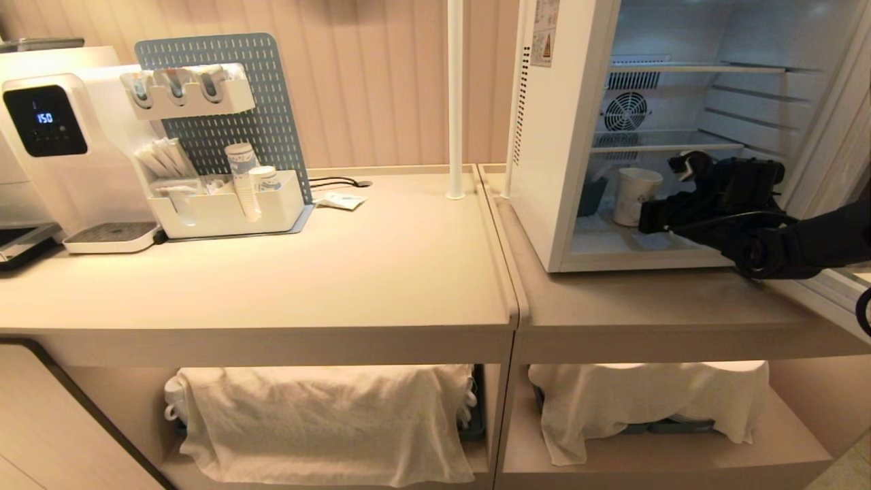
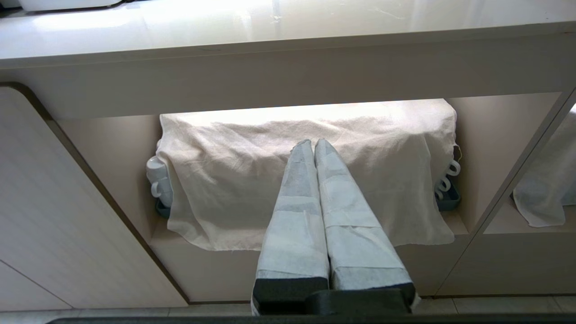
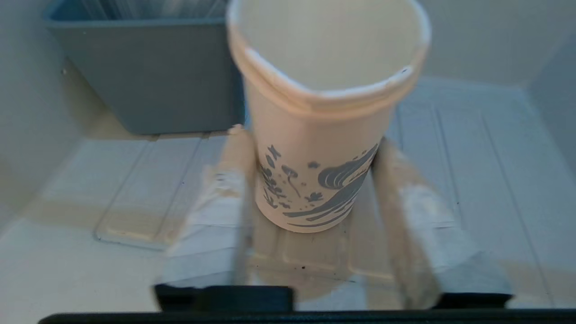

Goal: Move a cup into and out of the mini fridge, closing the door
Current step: Take the paper cup out of the freezer

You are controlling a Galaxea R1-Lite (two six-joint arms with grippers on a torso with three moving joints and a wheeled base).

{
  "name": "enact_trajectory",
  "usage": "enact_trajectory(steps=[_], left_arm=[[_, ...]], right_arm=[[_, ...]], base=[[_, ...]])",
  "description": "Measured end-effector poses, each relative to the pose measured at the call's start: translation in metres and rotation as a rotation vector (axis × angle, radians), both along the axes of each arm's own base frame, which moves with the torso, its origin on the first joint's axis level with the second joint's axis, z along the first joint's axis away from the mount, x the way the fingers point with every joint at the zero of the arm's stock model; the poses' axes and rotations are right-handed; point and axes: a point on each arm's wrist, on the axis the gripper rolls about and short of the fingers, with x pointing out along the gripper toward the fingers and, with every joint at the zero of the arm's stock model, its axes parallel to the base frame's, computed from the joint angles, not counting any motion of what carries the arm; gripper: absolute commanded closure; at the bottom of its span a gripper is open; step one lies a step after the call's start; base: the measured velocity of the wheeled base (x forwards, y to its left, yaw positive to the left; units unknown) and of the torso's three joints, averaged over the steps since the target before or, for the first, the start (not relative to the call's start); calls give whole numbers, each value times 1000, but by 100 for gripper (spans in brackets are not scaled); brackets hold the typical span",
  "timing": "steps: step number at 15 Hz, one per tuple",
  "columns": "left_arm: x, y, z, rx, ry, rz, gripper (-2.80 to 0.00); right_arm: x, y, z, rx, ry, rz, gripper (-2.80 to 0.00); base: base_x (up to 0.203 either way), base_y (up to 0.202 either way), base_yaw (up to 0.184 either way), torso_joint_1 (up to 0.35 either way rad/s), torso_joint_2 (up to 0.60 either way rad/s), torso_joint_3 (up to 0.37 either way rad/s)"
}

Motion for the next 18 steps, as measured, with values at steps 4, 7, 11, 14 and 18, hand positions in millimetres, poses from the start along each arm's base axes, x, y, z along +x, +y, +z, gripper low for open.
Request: enact_trajectory(steps=[4, 7, 11, 14, 18], left_arm=[[0, 0, 0, 0, 0, 0, 0], [0, 0, 0, 0, 0, 0, 0], [0, 0, 0, -1, 0, 0, 0], [0, 0, 0, 0, 0, 0, 0], [0, 0, 0, 0, 0, 0, 0]], right_arm=[[-2, 0, 0, -1, 6, 0, 0], [-3, 0, 2, -3, 4, 1, 0], [-14, 1, 12, -2, 8, 4, 0], [-32, 1, 24, -2, 41, 3, 0], [-79, 5, 51, -14, 136, 6, 0]], base=[[0, 0, 0, 0, 0, 0], [0, 0, 0, 0, 0, 0], [0, 0, 0, 0, 0, 0], [0, 0, 0, 0, 0, 0], [0, 0, 0, 0, 0, 0]])
